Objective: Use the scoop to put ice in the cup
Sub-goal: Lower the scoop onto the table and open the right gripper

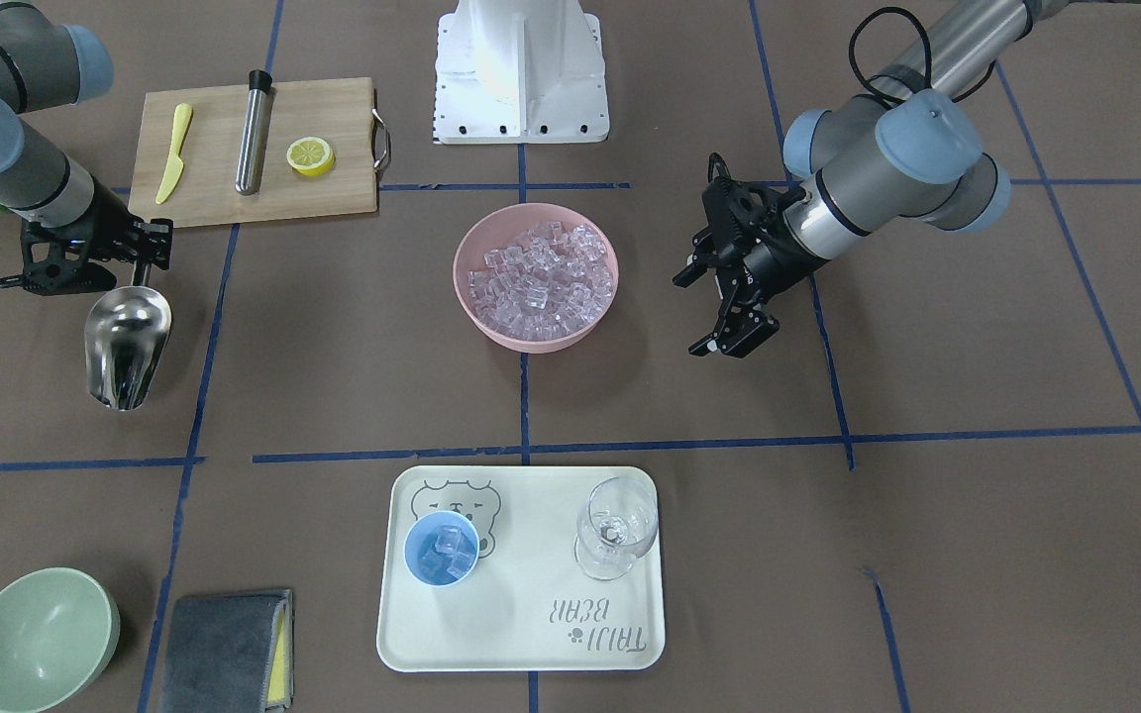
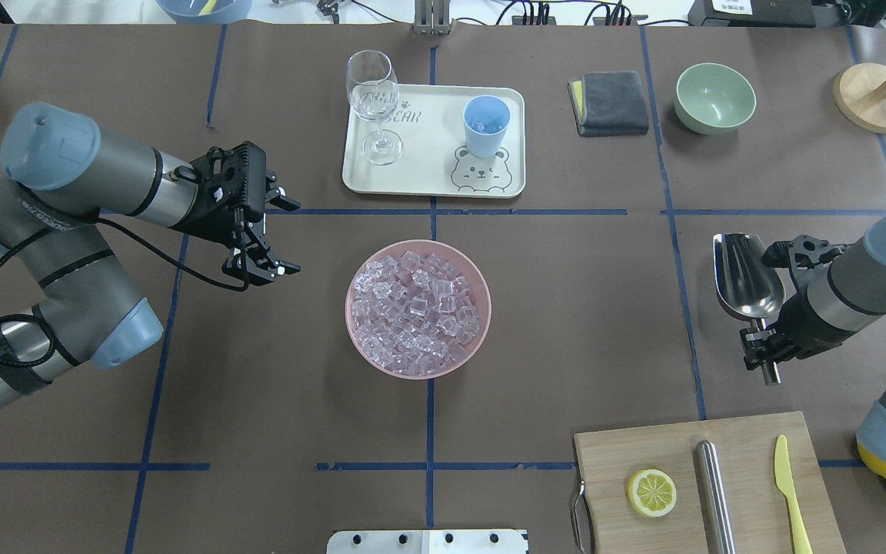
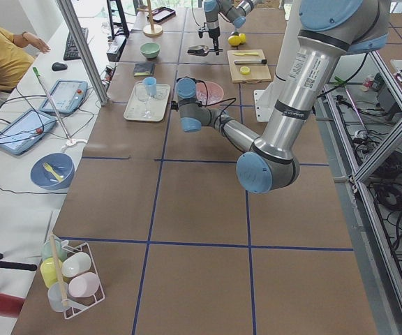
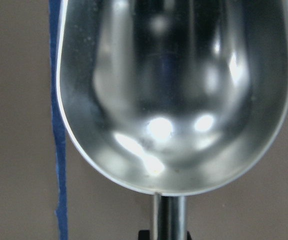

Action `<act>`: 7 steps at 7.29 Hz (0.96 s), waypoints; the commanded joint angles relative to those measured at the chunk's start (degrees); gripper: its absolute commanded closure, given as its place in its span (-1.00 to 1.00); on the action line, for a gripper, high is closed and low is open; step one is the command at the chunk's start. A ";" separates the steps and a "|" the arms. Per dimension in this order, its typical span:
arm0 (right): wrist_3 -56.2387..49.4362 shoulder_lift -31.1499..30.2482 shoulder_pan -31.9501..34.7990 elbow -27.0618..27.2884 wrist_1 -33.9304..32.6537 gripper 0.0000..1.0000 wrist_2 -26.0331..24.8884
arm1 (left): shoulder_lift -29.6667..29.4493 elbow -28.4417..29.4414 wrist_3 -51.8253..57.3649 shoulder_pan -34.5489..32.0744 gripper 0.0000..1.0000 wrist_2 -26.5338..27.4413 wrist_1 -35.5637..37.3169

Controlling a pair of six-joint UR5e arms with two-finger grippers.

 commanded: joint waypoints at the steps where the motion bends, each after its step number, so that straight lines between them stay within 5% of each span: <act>1: 0.09 0.08 -0.14 -1.03 -0.02 0.97 1.56 | -0.01 0.00 0.00 0.02 -1.00 -0.02 0.00; 4: 0.09 0.17 -0.05 -1.57 -0.02 0.96 2.98 | -0.10 0.00 0.00 0.02 -1.00 -0.02 0.00; 5: 0.09 0.08 -0.14 -1.57 -0.11 0.67 2.98 | -0.10 0.00 0.00 0.02 -1.00 -0.02 -0.09; 7: 0.09 0.08 -0.14 -1.92 -0.11 0.66 2.98 | -0.01 -0.08 0.00 0.02 -1.00 -0.02 -0.09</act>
